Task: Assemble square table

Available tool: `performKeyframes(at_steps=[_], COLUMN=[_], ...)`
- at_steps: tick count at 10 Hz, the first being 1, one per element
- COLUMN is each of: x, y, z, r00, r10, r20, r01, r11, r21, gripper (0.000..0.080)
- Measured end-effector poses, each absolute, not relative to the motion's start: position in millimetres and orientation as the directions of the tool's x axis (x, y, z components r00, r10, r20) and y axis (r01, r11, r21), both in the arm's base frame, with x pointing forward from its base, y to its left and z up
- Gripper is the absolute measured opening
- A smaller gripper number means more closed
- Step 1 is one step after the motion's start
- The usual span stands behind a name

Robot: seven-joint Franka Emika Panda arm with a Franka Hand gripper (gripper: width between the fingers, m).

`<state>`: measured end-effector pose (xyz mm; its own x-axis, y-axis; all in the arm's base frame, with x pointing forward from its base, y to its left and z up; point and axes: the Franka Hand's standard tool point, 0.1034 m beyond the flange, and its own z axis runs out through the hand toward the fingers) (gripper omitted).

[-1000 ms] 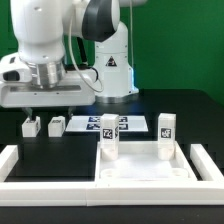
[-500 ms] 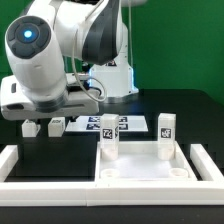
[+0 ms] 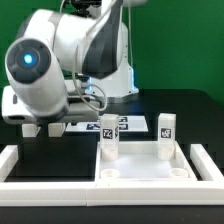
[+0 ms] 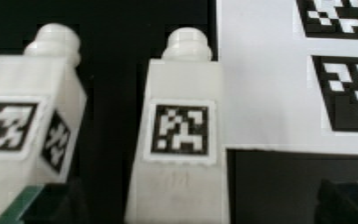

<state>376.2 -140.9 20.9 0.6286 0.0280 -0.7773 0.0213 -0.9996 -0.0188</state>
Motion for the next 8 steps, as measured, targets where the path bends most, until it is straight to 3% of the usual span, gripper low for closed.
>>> performKeyframes(at_steps=[6, 8], x=[349.9, 349.7], y=[-134.4, -134.5], z=[5.4, 5.3], r00=[0.589, 0.588], r10=[0.034, 0.033], r20=[-0.808, -0.808], r01=[0.023, 0.023], r11=[-0.999, -0.999], r21=[-0.025, -0.025], gripper=[0.0649, 0.038])
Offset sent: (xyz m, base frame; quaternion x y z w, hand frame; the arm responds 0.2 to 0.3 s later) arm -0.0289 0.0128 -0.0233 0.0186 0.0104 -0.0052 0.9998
